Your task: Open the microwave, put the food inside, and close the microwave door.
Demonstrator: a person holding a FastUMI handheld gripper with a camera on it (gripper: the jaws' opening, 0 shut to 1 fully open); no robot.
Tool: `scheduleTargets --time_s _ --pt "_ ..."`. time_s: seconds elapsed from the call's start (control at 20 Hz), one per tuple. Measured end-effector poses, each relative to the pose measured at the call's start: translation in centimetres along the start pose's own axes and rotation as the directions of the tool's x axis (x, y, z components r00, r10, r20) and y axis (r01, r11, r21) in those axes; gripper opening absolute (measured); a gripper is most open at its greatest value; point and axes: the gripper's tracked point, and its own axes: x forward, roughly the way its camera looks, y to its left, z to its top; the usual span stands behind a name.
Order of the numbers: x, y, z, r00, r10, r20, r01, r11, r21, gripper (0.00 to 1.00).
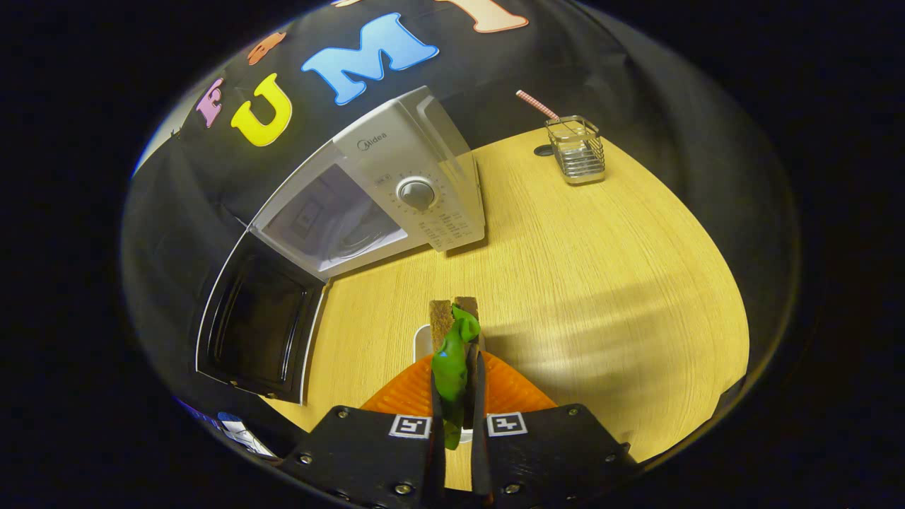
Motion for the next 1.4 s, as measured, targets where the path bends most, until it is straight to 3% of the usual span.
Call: scheduleTargets --time_s 0.3,0.55,0.75,1.0,1.1,1.4 --pt "-2.4 5.3 2.8 0.989 0.118 0.091 -0.126 0.988 0.091 0.14" --pt "-1.5 9.7 4.2 0.964 0.227 0.141 -0.249 0.954 0.169 0.14" --pt "1.1 12.9 5.3 0.936 0.290 0.199 -0.341 0.888 0.309 0.15" --pt "4.8 15.5 7.0 0.910 0.298 0.288 -0.405 0.789 0.462 0.14" --pt "6.2 16.3 8.2 0.892 0.294 0.344 -0.441 0.735 0.515 0.15" --pt "12.2 17.9 11.3 0.869 0.222 0.442 -0.472 0.644 0.603 0.14"
